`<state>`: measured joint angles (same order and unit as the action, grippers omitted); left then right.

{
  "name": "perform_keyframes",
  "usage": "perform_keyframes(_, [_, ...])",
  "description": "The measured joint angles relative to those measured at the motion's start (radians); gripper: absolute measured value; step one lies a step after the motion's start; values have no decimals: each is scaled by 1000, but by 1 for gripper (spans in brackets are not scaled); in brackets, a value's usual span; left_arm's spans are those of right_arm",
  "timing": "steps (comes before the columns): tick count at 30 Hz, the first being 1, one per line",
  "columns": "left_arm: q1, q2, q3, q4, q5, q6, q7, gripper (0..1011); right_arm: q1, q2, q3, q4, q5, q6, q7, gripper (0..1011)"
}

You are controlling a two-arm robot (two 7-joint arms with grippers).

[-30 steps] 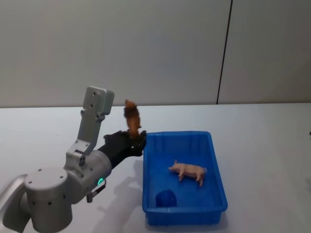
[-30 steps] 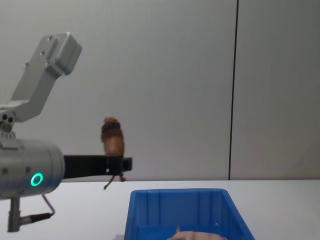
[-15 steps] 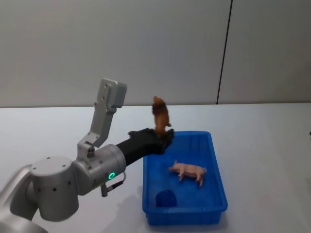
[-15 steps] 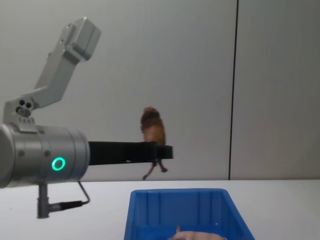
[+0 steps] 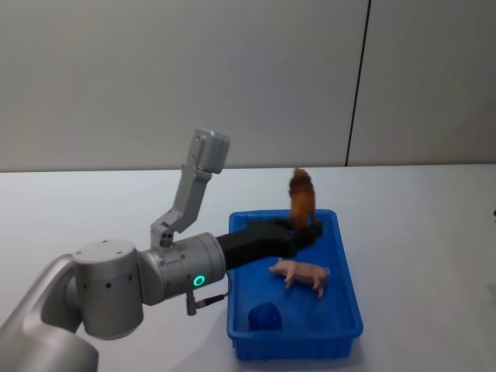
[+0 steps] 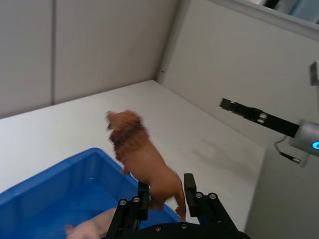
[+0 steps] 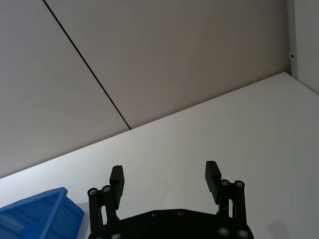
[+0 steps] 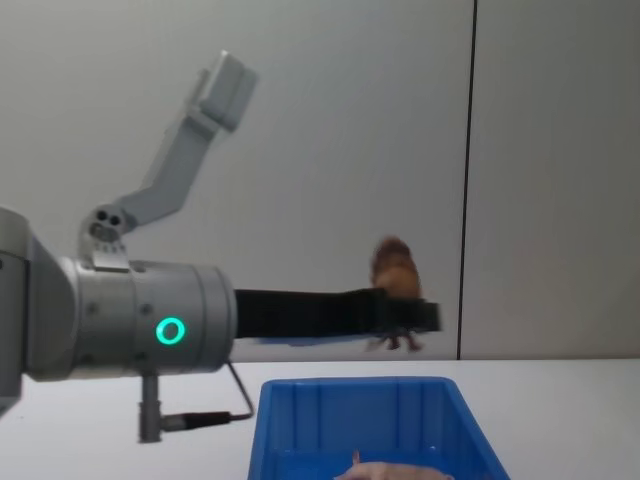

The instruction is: Pick up the two dolls from the table and place them into the box.

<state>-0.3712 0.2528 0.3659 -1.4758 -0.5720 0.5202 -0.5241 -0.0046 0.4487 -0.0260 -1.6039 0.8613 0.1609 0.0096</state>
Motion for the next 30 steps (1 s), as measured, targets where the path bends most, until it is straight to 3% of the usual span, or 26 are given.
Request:
perform_keyframes(1, [0,0,0,0,0,0,0,427,0,0,0,0,0,0,0,1003])
perform_keyframes(4, [-23,-14,10,42,-5,13,-61,553,0,0,0,0,0,0,0,1003])
perform_keyframes(11, [-56,-37,27,104,-14,27,-139,761,0,0,0,0,0,0,0,1003])
perform_keyframes(20, [-70,-43,35,129,-20,32,-170,998,0,0,0,0,0,0,0,1003])
perform_keyframes(30, [-60,-26,30,87,-8,2,-123,1001,0,0,0,0,0,0,0,1003])
